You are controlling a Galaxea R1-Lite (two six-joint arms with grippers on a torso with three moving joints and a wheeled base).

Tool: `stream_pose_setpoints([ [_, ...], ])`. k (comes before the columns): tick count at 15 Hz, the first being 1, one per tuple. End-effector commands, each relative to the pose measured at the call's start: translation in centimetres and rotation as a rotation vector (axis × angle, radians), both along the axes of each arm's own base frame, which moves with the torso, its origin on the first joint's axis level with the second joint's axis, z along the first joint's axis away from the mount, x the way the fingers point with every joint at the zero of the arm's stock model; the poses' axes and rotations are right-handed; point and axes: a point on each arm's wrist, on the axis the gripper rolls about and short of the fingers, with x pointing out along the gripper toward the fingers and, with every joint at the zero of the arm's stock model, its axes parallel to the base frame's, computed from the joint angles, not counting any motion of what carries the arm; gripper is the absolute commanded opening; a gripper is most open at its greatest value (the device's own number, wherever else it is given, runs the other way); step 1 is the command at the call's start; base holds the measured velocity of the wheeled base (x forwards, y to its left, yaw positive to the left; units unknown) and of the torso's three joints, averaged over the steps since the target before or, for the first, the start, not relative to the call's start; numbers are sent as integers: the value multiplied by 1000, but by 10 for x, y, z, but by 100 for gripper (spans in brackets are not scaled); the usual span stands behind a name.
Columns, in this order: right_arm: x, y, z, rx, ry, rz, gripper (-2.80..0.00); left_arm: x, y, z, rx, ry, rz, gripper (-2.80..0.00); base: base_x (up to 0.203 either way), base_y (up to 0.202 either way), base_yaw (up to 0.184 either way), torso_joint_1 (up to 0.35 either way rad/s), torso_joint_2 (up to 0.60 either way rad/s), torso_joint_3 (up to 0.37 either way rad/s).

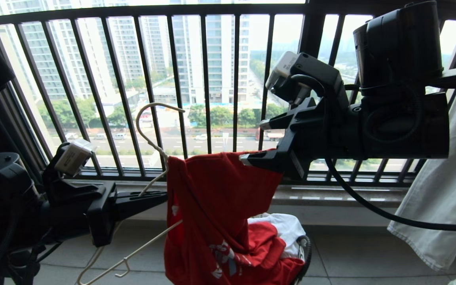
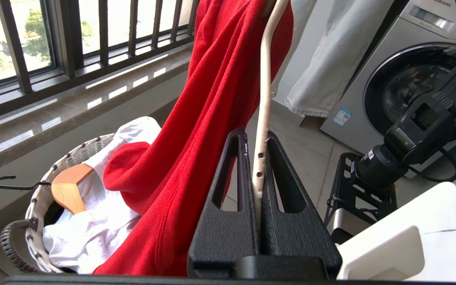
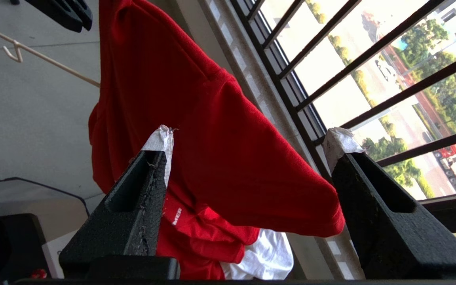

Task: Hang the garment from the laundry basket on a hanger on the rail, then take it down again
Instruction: Hang the clothes on the clothes rack

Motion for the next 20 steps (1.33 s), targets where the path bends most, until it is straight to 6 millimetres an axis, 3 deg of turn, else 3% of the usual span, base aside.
stream_pose_setpoints([
  [1,3,-2,3,-61,78,73,0,-2,1,1,-2,-10,-14,-280,0,0,0,0,0,0],
  [8,24,22,-12,-127,133,236,0,-16,2,6,-3,-33,-122,-280,0,0,0,0,0,0],
  [14,30,37,-26,-147,165,310,0,-25,3,20,-30,-42,-123,-280,0,0,0,0,0,0],
  [20,32,51,-26,-139,185,359,0,-28,4,27,-37,-63,-120,-280,0,0,0,0,0,0],
])
